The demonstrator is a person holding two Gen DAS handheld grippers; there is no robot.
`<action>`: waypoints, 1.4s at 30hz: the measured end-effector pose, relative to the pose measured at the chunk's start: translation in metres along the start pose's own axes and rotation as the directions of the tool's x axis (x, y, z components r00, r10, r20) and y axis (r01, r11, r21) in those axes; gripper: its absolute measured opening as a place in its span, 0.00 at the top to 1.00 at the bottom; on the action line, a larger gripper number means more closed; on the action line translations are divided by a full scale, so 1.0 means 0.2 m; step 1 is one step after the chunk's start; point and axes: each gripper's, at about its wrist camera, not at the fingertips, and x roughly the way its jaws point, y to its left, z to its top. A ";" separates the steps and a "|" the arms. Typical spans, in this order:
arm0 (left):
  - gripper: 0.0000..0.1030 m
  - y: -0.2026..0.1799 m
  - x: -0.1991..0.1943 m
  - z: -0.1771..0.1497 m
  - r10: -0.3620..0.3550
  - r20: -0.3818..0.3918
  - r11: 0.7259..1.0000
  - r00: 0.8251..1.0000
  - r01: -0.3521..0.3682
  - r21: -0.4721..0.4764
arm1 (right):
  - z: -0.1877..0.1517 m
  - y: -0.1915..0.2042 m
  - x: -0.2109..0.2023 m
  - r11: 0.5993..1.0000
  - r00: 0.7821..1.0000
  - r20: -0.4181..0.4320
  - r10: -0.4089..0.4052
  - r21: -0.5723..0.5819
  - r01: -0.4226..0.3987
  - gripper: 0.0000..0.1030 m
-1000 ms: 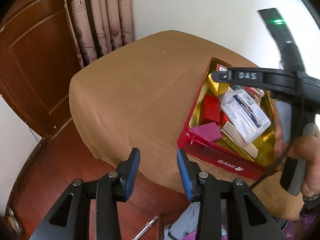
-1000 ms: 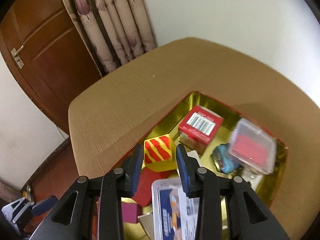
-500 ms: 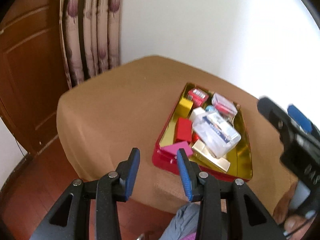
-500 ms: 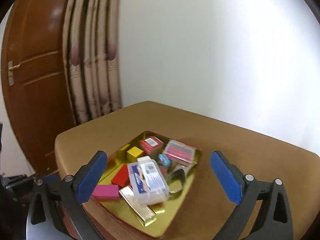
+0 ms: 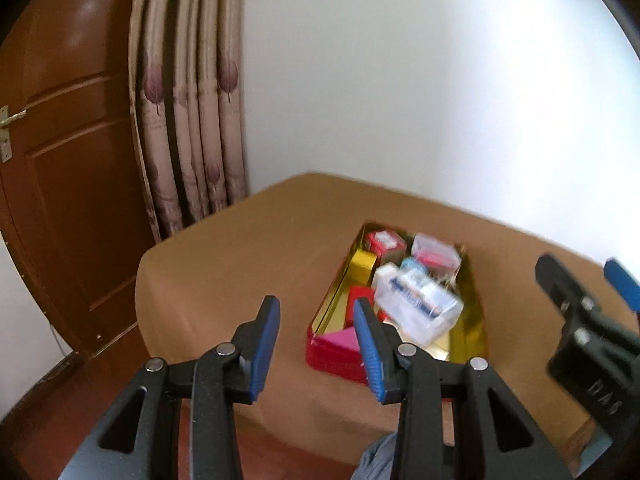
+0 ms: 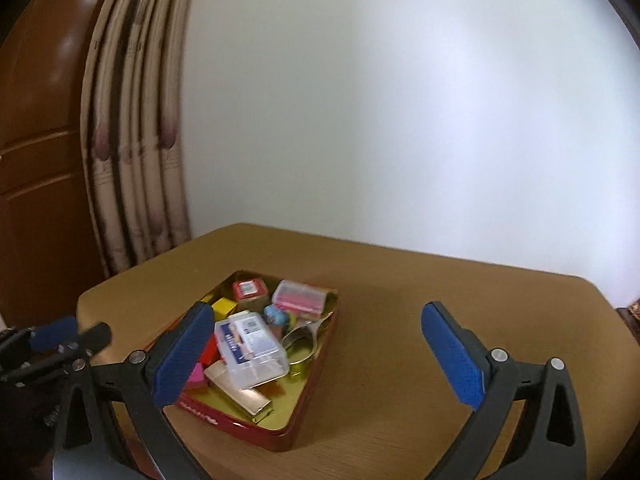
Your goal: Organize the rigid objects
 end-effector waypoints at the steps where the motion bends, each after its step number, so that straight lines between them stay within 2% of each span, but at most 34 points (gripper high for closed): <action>1: 0.62 0.00 -0.02 0.00 -0.005 0.017 1.000 1.000 0.005 -0.012 | 0.00 0.00 -0.02 1.000 1.000 0.014 0.001 0.001 -0.001 0.01; 4: 0.62 -0.01 -0.02 0.01 0.017 0.019 1.000 1.000 -0.017 0.008 | 0.00 0.00 -0.04 0.999 0.999 0.010 0.039 -0.003 -0.039 0.01; 6: 0.62 -0.04 -0.01 0.01 0.046 0.007 0.998 0.999 -0.046 0.051 | 0.00 0.00 -0.06 1.000 0.999 0.021 0.028 -0.005 -0.028 0.01; 11: 0.62 -0.08 0.01 0.00 0.055 -0.020 0.994 0.998 -0.053 0.098 | 0.00 -0.05 -0.07 0.999 1.000 0.015 0.018 0.040 -0.018 0.01; 15: 0.62 -0.08 0.00 0.00 0.046 -0.008 0.995 0.999 -0.046 0.088 | 0.00 -0.09 -0.05 0.997 1.000 -0.018 0.021 0.072 -0.019 0.01; 24: 0.62 -0.10 -0.05 0.00 0.011 0.015 0.994 1.000 -0.012 0.106 | -0.01 -0.06 -0.07 0.998 0.999 -0.021 0.045 0.038 -0.044 0.01; 31: 0.62 -0.11 -0.06 0.00 -0.005 0.014 0.994 1.000 0.004 0.109 | -0.01 -0.09 -0.07 0.998 0.999 -0.027 0.031 0.058 -0.030 0.01; 36: 0.62 -0.10 -0.06 0.01 -0.027 -0.007 0.994 1.000 0.028 0.105 | -0.02 -0.09 -0.06 0.998 0.998 -0.045 0.040 0.060 -0.037 0.01; 42: 0.61 -0.10 -0.04 0.00 -0.021 -0.036 0.994 0.999 0.025 0.105 | -0.02 -0.08 -0.07 0.998 0.998 -0.044 0.038 0.053 -0.035 0.01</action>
